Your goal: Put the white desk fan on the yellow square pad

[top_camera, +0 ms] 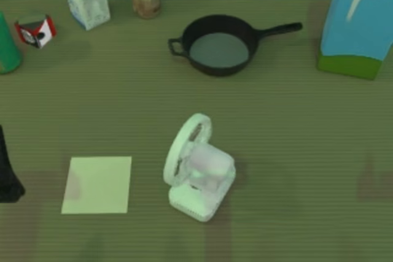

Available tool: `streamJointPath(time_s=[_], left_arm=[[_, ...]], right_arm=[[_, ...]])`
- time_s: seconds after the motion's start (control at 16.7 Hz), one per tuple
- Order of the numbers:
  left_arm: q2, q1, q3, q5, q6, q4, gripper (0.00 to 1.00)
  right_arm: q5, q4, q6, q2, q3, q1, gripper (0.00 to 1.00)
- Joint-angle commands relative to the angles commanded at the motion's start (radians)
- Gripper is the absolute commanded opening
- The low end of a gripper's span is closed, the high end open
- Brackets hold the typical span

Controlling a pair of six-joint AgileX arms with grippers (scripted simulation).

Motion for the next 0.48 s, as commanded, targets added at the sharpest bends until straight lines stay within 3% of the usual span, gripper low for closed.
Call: streamJointPath(time_s=[0.24,0.48], left_arm=[[0.03,-0.015,0.029,0.0,-0.001,-0.03,1.0],[0.218,-0.092,0.207,-0.001,-0.014,-0.198,1.0]], right_arm=[[0.0,0.0,0.0,0.0,0.0,0.0,1.0],[0.0,0.0,0.0,0.0,0.0,0.0,1.0]])
